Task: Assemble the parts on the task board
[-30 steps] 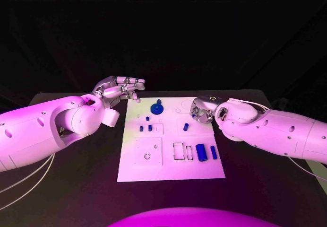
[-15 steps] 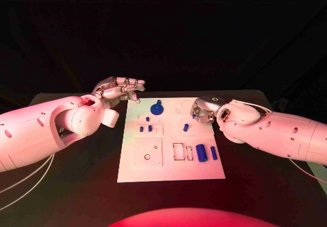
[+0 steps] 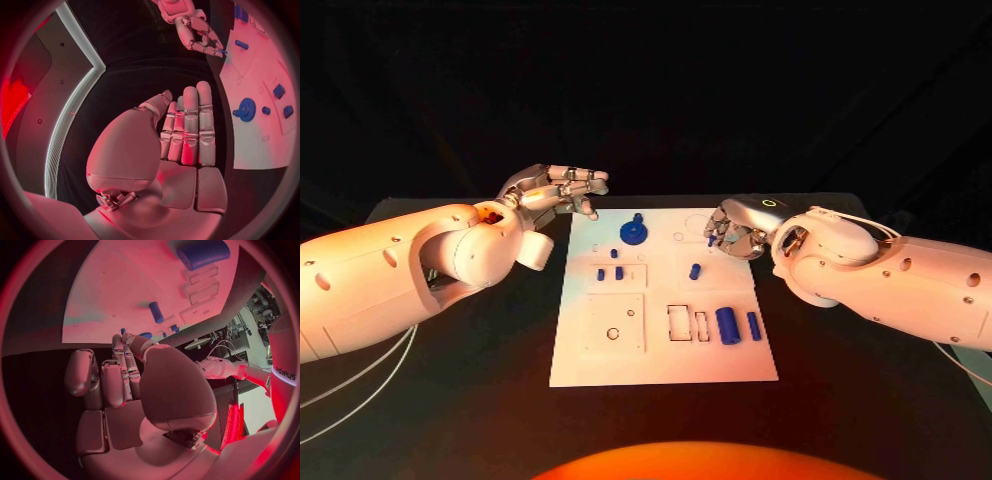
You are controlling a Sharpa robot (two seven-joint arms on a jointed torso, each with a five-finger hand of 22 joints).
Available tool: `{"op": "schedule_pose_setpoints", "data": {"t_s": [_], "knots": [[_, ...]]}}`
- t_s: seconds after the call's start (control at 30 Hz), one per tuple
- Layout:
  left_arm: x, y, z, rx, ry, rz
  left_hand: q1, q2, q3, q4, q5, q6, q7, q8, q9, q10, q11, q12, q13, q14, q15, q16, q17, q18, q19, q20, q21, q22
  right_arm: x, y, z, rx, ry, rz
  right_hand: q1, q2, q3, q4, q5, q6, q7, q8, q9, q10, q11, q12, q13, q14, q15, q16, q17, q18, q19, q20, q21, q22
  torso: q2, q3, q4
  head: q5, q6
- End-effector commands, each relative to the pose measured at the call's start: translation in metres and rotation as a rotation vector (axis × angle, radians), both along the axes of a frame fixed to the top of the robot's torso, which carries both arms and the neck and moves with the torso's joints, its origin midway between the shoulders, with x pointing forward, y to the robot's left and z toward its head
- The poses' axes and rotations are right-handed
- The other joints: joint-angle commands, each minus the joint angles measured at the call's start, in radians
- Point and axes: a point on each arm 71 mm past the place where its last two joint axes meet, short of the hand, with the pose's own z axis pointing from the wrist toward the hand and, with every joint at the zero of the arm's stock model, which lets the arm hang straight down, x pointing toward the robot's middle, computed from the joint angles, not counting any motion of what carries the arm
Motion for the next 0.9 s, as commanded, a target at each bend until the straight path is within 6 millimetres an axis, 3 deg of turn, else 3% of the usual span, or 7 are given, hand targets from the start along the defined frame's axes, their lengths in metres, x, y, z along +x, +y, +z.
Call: {"op": "schedule_pose_setpoints", "data": {"t_s": [0.03, 0.17, 0.4, 0.57, 0.7, 0.9], "knots": [[0.0, -0.003, 0.001, -0.006, -0.004, -0.022, 0.005, -0.002, 0.0, -0.008, 0.001, -0.01, 0.0, -0.007, -0.001, -0.009, 0.0, 0.005, -0.001, 0.0, 0.007, -0.004, -0.001, 0.004, 0.004, 0.001, -0.006, -0.001, -0.012, 0.015, 0.01, 0.042, -0.01, 0.043, -0.011, 0.001, -0.003, -0.002, 0.002, 0.01, 0.0, 0.003, 0.001, 0.001, -0.002, -0.005, -0.001, 0.045, -0.003, 0.007, 0.001, -0.014, 0.007, 0.0, 0.005, 0.05, -0.001, -0.0006, 0.0002, 0.012, 0.004], [0.001, -0.004, 0.0, -0.006, -0.004, -0.024, 0.005, -0.002, 0.0, -0.008, 0.001, -0.01, 0.0, -0.007, -0.001, -0.009, 0.0, 0.005, -0.001, 0.0, 0.007, -0.004, -0.001, 0.004, 0.004, 0.001, -0.006, -0.001, -0.029, 0.039, 0.019, 0.074, -0.011, 0.118, -0.012, 0.001, -0.003, -0.002, 0.003, 0.01, 0.0, 0.003, 0.001, 0.002, -0.003, -0.005, -0.001, 0.045, -0.003, 0.008, 0.003, -0.015, 0.01, 0.0, 0.01, 0.053, 0.0, -0.0002, 0.0035, 0.028, 0.007], [0.001, -0.009, 0.0, -0.01, -0.004, -0.034, 0.004, -0.002, -0.001, -0.008, 0.001, -0.011, 0.0, -0.007, -0.001, -0.011, 0.001, 0.005, -0.001, -0.001, 0.007, -0.004, -0.002, 0.004, 0.004, 0.001, -0.007, -0.001, -0.049, 0.082, 0.016, 0.1, 0.008, 0.231, -0.013, 0.001, -0.003, -0.003, 0.004, 0.011, -0.001, 0.003, 0.001, 0.004, -0.003, -0.006, -0.001, 0.045, -0.004, 0.007, 0.001, -0.015, 0.011, -0.001, 0.012, 0.054, 0.0, -0.0019, 0.0018, 0.09, -0.007], [0.001, -0.013, 0.0, -0.014, -0.006, -0.043, 0.003, -0.002, -0.001, -0.007, 0.001, -0.011, 0.0, -0.007, -0.001, -0.011, 0.001, 0.005, -0.001, -0.001, 0.008, -0.004, -0.002, 0.004, 0.004, 0.001, -0.007, -0.001, -0.059, 0.104, 0.0, 0.116, 0.035, 0.278, -0.015, 0.002, -0.001, -0.008, 0.02, 0.01, 0.0, 0.001, 0.001, 0.006, -0.003, -0.01, -0.001, 0.045, -0.004, 0.007, 0.001, -0.015, 0.012, -0.001, 0.015, 0.058, 0.001, -0.002, 0.0044, 0.106, -0.013], [0.001, -0.015, 0.0, -0.016, -0.008, -0.046, 0.003, -0.002, -0.001, -0.007, 0.001, -0.011, 0.0, -0.007, -0.001, -0.011, 0.001, 0.005, -0.001, -0.001, 0.008, -0.004, -0.002, 0.004, 0.004, 0.001, -0.007, -0.001, -0.066, 0.117, -0.014, 0.122, 0.063, 0.302, -0.016, 0.002, -0.001, -0.009, 0.023, 0.01, 0.0, 0.001, 0.001, 0.007, -0.003, -0.011, -0.002, 0.045, -0.004, 0.007, 0.0, -0.015, 0.012, -0.001, 0.014, 0.058, 0.001, -0.0022, 0.0005, 0.122, -0.02], [0.001, -0.018, 0.001, -0.016, -0.007, -0.046, 0.002, -0.002, -0.001, -0.007, 0.001, -0.011, 0.001, -0.007, -0.001, -0.011, 0.001, 0.005, -0.001, -0.001, 0.008, -0.004, -0.002, 0.004, 0.004, 0.001, -0.007, -0.002, -0.069, 0.127, -0.034, 0.116, 0.099, 0.311, -0.018, 0.002, -0.001, -0.01, 0.025, 0.01, 0.0, 0.0, 0.001, 0.007, -0.003, -0.012, -0.002, 0.045, -0.004, 0.007, 0.0, -0.015, 0.012, -0.001, 0.015, 0.058, 0.002, -0.0019, 0.0024, 0.131, -0.028]]}}
